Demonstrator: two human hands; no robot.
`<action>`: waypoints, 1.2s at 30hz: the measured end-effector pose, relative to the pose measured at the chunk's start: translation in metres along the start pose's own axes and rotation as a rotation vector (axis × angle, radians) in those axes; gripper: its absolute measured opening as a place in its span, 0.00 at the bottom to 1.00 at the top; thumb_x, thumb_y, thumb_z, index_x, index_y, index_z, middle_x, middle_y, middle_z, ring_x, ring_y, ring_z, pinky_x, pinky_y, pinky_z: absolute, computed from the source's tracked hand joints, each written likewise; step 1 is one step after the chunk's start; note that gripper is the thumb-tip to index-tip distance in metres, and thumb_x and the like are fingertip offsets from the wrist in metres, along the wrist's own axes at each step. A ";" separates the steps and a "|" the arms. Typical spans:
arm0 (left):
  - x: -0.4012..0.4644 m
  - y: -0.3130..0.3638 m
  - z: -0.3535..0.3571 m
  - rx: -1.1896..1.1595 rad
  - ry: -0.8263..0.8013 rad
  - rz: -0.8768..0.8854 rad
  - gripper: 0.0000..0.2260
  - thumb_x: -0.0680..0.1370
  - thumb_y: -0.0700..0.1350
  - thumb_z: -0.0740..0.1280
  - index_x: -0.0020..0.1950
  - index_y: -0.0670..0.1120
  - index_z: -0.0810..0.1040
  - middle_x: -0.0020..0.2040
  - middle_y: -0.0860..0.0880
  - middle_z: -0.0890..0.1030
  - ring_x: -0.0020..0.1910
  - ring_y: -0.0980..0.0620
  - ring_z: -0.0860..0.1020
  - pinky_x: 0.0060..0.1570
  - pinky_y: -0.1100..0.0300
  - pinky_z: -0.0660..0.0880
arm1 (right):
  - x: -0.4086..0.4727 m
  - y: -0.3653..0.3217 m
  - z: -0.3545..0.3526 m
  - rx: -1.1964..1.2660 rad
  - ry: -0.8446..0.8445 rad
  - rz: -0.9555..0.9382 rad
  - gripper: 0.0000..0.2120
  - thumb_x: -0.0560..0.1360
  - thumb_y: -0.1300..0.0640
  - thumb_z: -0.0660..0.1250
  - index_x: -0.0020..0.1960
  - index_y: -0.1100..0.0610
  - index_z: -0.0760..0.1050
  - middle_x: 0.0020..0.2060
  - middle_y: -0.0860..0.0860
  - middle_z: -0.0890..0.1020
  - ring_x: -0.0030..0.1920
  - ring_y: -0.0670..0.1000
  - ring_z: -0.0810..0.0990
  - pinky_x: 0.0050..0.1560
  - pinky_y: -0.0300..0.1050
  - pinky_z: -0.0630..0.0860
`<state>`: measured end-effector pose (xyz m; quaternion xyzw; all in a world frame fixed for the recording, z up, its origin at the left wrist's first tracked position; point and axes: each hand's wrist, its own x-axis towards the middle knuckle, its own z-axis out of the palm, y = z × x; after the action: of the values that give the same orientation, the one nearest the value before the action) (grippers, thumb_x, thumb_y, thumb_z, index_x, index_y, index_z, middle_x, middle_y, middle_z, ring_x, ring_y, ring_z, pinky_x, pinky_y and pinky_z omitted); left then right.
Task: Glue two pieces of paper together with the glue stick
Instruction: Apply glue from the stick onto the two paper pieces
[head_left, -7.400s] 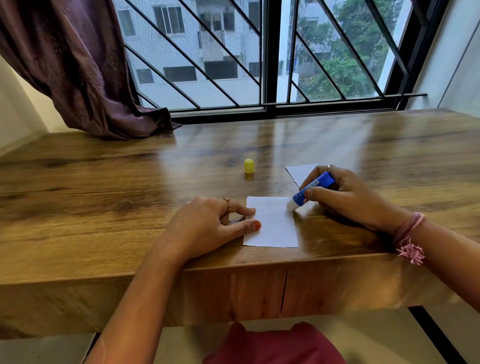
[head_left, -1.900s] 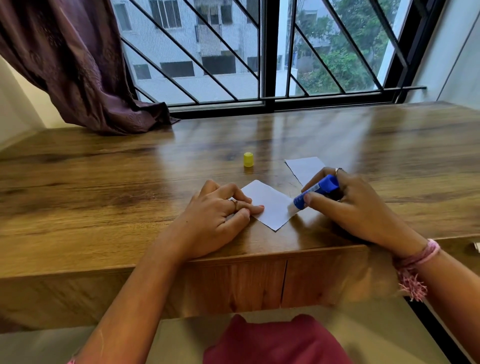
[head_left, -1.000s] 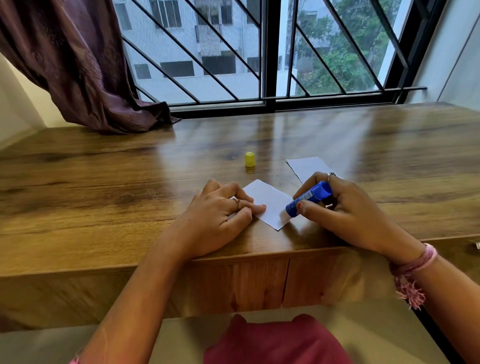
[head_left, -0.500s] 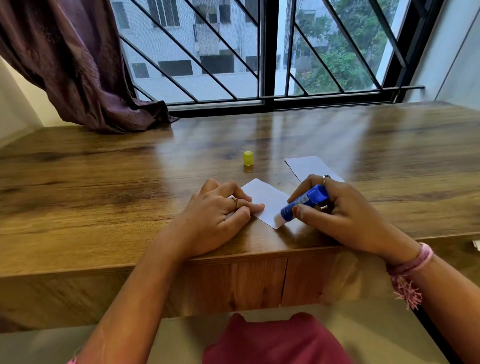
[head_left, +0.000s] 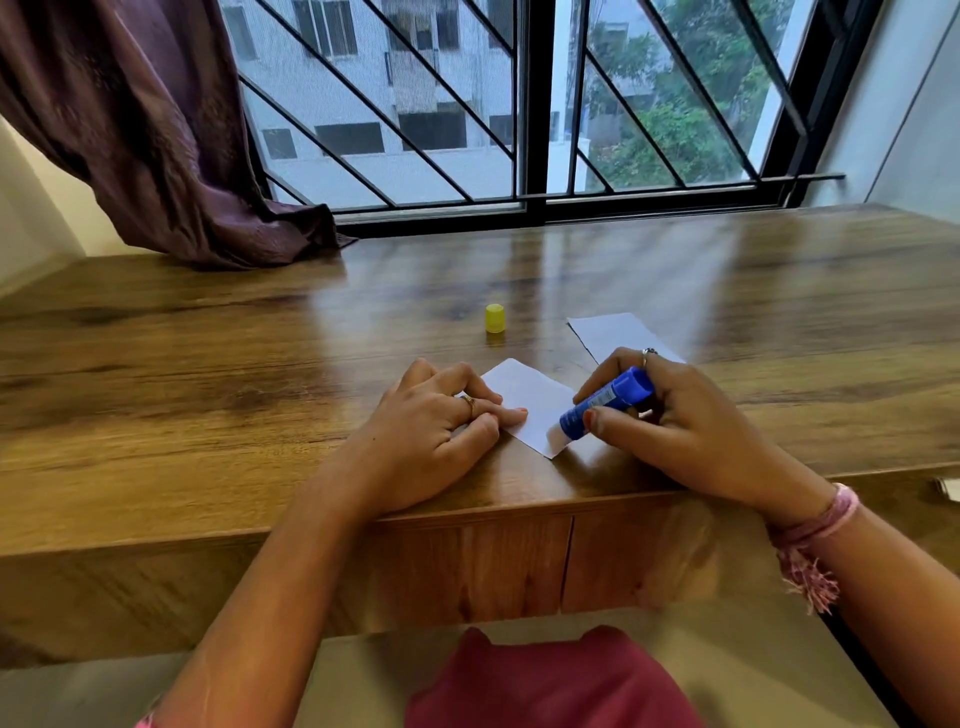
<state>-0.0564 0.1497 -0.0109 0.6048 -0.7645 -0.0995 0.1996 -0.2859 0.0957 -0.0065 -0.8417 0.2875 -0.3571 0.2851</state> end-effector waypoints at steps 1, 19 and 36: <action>0.000 0.000 0.000 0.000 -0.001 -0.002 0.19 0.75 0.57 0.50 0.61 0.66 0.74 0.54 0.66 0.69 0.52 0.60 0.60 0.61 0.54 0.62 | 0.000 0.000 0.000 -0.005 0.018 0.009 0.05 0.68 0.53 0.66 0.42 0.51 0.78 0.32 0.53 0.79 0.31 0.56 0.74 0.32 0.45 0.68; 0.014 0.012 0.010 0.160 0.098 0.018 0.26 0.75 0.62 0.46 0.62 0.59 0.78 0.52 0.58 0.67 0.50 0.59 0.56 0.50 0.59 0.58 | 0.014 0.032 -0.013 0.694 0.388 0.373 0.03 0.68 0.56 0.67 0.40 0.55 0.78 0.25 0.45 0.71 0.25 0.44 0.64 0.20 0.35 0.59; 0.022 -0.012 -0.018 0.054 -0.143 0.141 0.19 0.77 0.57 0.49 0.61 0.66 0.75 0.61 0.64 0.72 0.61 0.61 0.60 0.51 0.63 0.51 | 0.013 0.030 -0.014 0.718 0.384 0.375 0.08 0.68 0.56 0.67 0.44 0.58 0.75 0.25 0.45 0.69 0.25 0.44 0.61 0.19 0.35 0.58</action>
<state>-0.0421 0.1270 0.0051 0.5462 -0.8197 -0.1077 0.1347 -0.2972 0.0628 -0.0136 -0.5411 0.3408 -0.5262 0.5606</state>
